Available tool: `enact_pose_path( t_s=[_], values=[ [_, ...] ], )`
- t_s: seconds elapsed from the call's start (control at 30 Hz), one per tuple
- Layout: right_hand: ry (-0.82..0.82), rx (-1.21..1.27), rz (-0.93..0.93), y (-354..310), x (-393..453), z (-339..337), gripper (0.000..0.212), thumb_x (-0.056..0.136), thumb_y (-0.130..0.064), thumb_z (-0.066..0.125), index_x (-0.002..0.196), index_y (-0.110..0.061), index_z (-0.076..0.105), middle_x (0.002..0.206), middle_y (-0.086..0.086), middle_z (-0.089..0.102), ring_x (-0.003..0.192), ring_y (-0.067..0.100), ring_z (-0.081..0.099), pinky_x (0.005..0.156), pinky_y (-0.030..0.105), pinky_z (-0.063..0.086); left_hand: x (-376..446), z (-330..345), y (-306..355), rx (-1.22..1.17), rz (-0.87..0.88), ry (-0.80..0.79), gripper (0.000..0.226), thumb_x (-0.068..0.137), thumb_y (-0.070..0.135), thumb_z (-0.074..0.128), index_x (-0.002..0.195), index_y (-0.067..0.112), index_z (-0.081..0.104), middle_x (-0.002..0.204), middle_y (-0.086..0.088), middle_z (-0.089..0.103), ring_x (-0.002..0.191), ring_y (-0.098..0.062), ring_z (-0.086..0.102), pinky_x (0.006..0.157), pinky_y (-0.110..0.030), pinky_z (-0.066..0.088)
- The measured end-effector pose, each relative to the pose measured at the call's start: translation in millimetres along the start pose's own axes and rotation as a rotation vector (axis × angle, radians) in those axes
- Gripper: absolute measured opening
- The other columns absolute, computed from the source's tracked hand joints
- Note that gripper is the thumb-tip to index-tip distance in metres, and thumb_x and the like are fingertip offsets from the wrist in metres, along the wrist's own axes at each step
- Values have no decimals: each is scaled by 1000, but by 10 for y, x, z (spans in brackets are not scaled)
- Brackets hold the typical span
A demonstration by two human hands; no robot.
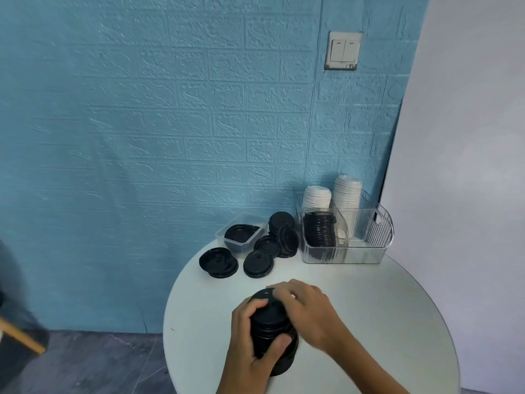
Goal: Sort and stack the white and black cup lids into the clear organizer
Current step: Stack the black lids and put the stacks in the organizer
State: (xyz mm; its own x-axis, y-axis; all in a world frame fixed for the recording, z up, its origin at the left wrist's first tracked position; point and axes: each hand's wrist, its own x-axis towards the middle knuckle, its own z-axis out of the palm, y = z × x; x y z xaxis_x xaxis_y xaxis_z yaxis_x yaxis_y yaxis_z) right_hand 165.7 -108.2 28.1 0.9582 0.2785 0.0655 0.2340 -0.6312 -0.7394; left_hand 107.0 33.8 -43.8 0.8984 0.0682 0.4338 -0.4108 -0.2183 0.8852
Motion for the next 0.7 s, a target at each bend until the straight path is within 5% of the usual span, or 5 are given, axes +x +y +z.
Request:
enact_pose_path(
  t_s=[0.13,0.2,0.3,0.43,0.7],
  values=[
    [-92,330,125,136,470,-133,41,101,-55,44,106,-31,78,98,-6,76,90,12,70,91,36,55,-2,-4,-19,10,3,9,57,70,55,74,123,48,54,143,9,49,134,-3,49,106,-17,42],
    [4,135,14,232,797,-58,31,97,-49,59,117,-30,73,113,-10,72,104,8,67,101,35,51,-3,-8,-44,13,-10,13,62,70,54,75,127,39,55,144,7,48,134,-2,49,106,-19,43],
    [39,-163,-113,300,1185,115,58,86,-50,71,139,-31,57,140,-6,52,128,15,52,111,34,41,3,-1,-69,32,-23,2,70,70,52,75,131,27,52,144,3,49,133,-2,49,104,-16,43],
    [45,-493,-163,400,1493,341,92,69,-73,69,149,-37,43,148,-8,39,135,20,37,110,38,27,27,-4,-54,46,3,3,63,68,52,76,126,51,51,144,7,49,133,-3,50,105,-21,46],
    [187,-442,-173,393,1440,353,83,75,-65,72,147,-35,45,143,-7,53,128,20,46,106,37,30,33,-24,-55,40,30,4,59,69,52,76,122,59,50,145,6,49,134,-4,50,105,-18,43]
  ],
)
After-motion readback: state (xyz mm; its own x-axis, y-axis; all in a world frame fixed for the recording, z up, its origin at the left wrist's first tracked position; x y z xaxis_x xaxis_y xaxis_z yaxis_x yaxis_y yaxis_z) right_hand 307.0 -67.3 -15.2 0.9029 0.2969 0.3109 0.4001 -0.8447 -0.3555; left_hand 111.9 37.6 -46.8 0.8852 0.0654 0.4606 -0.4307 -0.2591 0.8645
